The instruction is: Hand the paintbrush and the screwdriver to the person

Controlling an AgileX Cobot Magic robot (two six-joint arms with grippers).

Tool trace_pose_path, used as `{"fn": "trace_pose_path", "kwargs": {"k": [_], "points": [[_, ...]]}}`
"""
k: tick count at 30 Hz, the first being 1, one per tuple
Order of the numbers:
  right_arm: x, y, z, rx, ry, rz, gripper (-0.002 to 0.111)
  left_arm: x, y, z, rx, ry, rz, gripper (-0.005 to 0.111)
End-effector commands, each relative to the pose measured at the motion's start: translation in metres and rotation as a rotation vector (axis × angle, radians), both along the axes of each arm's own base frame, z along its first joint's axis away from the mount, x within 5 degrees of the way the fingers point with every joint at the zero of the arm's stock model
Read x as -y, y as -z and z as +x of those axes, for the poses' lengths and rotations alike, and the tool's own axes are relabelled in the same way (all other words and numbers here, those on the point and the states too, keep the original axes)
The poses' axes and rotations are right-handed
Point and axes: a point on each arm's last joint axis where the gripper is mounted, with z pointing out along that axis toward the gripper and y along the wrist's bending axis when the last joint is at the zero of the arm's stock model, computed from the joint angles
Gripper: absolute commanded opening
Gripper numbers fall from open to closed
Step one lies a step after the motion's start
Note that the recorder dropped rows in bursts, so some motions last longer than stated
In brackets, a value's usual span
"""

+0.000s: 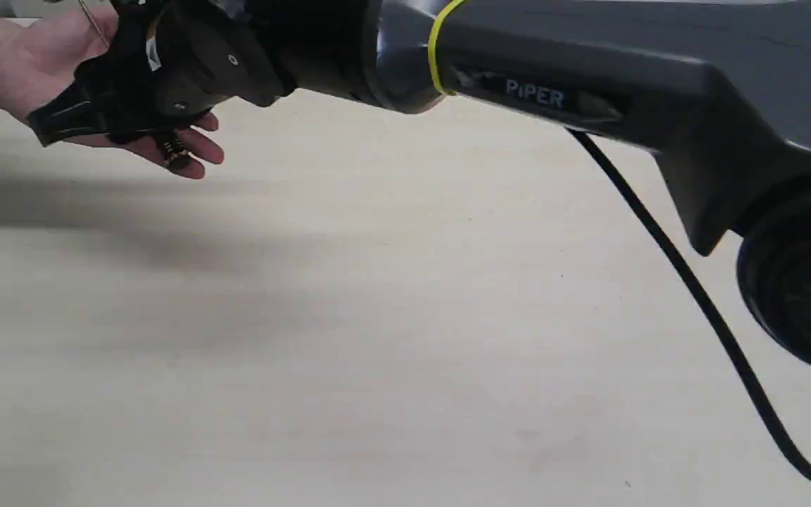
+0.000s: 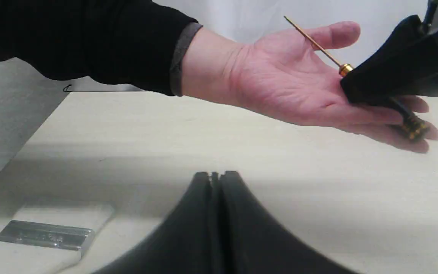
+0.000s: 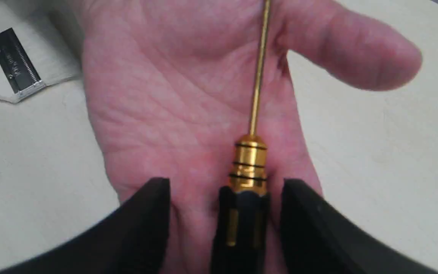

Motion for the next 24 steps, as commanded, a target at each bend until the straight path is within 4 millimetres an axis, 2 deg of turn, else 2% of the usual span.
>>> {"fn": "trace_pose_path", "kwargs": {"k": [1, 4, 10, 15, 19, 24], "points": [[0.005, -0.013, -0.001, -0.010, 0.011, 0.021, 0.049, 0.001, 0.000, 0.000, 0.008, 0.009, -0.003, 0.000], [0.016, -0.039, -0.010, -0.033, 0.024, 0.017, 0.043, 0.001, 0.000, 0.000, 0.008, 0.009, -0.003, 0.000], [0.063, -0.120, -0.043, -0.014, 0.024, -0.077, 0.004, 0.001, 0.000, 0.000, 0.008, 0.009, -0.003, 0.000], [0.091, -0.172, -0.095, 0.134, -0.084, -0.034, 0.004, 0.001, 0.000, 0.000, 0.008, 0.009, -0.003, 0.000], [0.113, -0.191, -0.145, 0.274, -0.176, 0.098, 0.004, 0.001, 0.000, 0.000, 0.008, 0.009, -0.003, 0.000], [0.140, -0.175, -0.198, 0.290, -0.280, 0.205, 0.004, 0.001, 0.000, 0.000, 0.008, 0.009, -0.003, 0.000]]}}
